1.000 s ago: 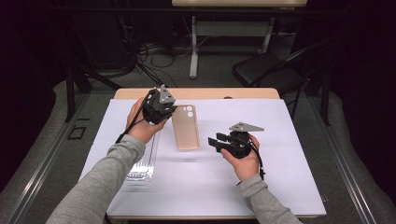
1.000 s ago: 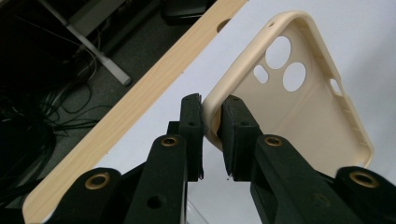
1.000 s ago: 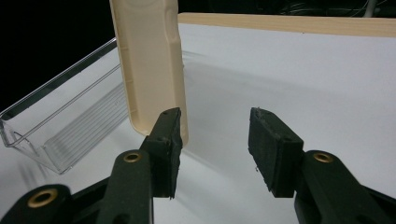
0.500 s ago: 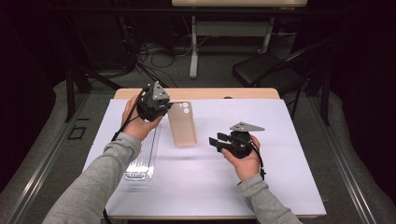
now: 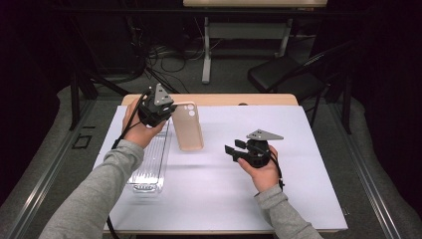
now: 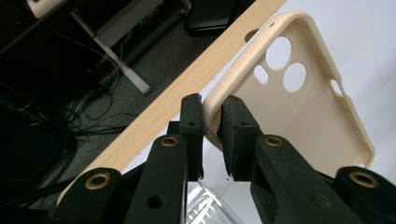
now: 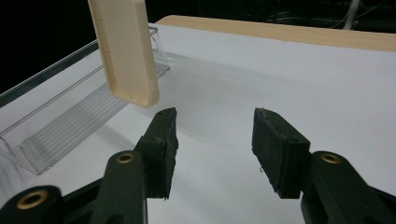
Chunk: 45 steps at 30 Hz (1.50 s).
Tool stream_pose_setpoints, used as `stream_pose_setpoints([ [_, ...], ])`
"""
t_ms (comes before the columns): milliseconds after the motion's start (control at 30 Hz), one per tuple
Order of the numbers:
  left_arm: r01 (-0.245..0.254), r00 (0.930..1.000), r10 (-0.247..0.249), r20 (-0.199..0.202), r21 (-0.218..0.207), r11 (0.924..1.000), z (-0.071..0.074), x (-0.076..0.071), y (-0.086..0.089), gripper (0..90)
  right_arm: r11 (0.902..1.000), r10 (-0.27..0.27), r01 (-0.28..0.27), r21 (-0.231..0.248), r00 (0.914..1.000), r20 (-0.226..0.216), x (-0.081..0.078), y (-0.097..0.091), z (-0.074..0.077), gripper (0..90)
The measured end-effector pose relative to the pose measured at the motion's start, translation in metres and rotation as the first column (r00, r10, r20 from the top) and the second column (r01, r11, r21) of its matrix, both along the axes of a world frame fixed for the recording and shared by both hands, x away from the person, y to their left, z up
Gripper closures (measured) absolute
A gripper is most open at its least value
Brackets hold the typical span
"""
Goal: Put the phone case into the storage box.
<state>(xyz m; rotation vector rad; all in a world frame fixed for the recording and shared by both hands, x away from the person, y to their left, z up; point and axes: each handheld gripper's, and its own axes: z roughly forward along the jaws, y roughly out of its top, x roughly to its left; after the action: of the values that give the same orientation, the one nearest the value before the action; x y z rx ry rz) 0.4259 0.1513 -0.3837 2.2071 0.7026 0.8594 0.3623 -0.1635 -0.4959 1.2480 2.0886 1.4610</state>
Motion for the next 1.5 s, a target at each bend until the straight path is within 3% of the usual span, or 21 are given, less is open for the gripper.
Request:
stream_pose_setpoints([
  [100, 0.004, 0.9999, -0.004, 0.015, 0.010, 0.9999, 0.004, 0.000, 0.004, 80.0, 0.9999, -0.001, 0.001, -0.010, 1.0000, -0.001, 0.000, -0.002, 0.000, 48.0],
  [267, 0.002, 0.9990, -0.003, 0.044, 0.028, 0.9996, 0.010, -0.001, 0.009, 80.1, 0.9983, 0.009, -0.007, -0.058, 0.9995, 0.031, -0.001, -0.004, 0.003, 42.2],
  [433, -0.005, 0.9981, 0.003, 0.061, 0.032, 0.9995, 0.015, -0.001, 0.013, 80.1, 0.9952, 0.014, -0.008, -0.097, 0.9982, 0.058, -0.004, -0.007, 0.006, 41.9],
  [633, -0.001, 0.9970, -0.003, 0.077, 0.050, 0.9987, 0.020, 0.000, 0.017, 80.1, 0.9947, -0.002, 0.007, -0.102, 0.9988, 0.049, -0.008, -0.014, 0.008, 40.1],
  [1033, -0.010, 0.9943, 0.004, 0.107, 0.054, 0.9985, 0.024, 0.004, 0.030, 80.0, 0.9896, -0.071, 0.076, -0.122, 0.9966, 0.043, -0.015, -0.032, 0.005, 27.1],
  [1500, -0.031, 0.9898, 0.023, 0.141, 0.054, 0.9981, 0.023, 0.010, 0.047, 80.0, 0.9867, -0.122, 0.126, -0.103, 0.9917, 0.039, -0.021, -0.046, 0.003, 15.0],
])
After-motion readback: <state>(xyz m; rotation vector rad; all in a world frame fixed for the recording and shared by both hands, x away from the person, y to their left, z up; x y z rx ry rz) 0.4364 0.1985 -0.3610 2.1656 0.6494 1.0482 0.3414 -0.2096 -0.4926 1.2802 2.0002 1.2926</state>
